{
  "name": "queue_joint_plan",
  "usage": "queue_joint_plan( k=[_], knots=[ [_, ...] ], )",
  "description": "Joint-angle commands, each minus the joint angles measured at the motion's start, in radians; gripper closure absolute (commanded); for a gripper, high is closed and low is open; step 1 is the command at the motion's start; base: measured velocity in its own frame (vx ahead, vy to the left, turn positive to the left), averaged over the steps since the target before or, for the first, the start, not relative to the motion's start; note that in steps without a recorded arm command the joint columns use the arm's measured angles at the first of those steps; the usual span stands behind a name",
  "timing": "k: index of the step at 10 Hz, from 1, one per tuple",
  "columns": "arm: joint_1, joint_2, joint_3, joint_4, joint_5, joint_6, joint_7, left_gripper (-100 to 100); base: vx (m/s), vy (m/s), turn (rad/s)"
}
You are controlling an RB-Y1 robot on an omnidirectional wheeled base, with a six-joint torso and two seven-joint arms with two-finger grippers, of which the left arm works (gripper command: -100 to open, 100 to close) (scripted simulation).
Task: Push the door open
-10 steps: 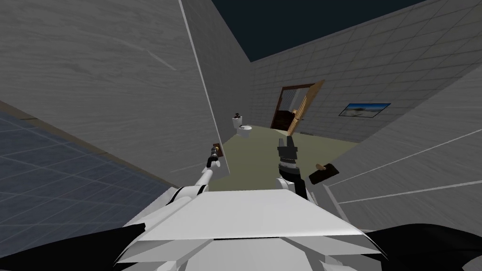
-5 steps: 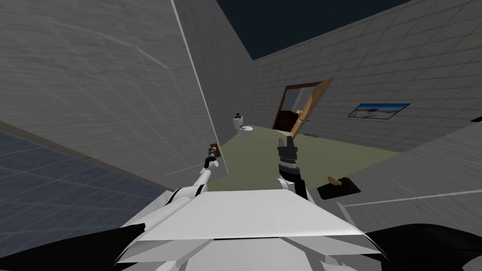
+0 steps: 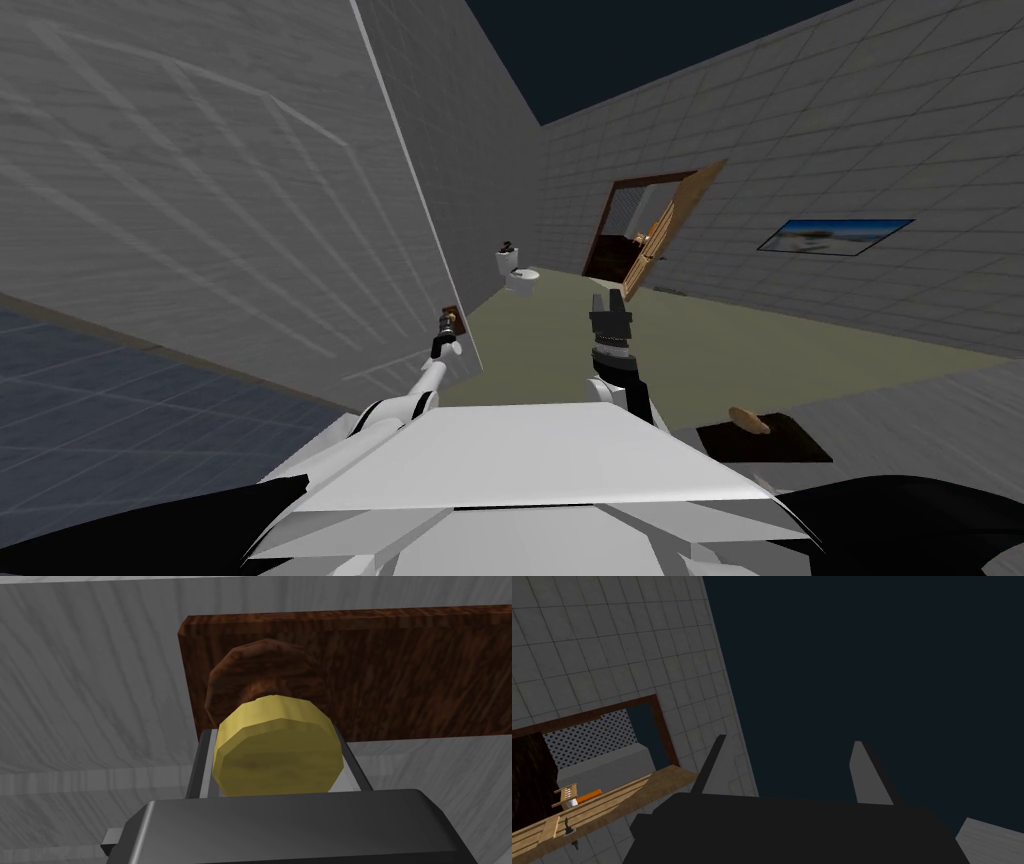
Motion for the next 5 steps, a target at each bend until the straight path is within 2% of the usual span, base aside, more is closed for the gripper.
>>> queue_joint_plan(
  k=[1, 3, 5],
  knots=[
    [0.011, 0.002, 0.017, -0.020, 0.009, 0.006, -0.013, 100, 0.174, -0.031, 0.038],
    [0.013, 0.009, 0.035, -0.018, 0.021, 0.002, -0.024, 100, 0.192, -0.054, 0.051],
    [0.014, 0.017, 0.056, -0.015, 0.034, -0.002, -0.037, 100, 0.215, -0.018, 0.040]
  ],
)
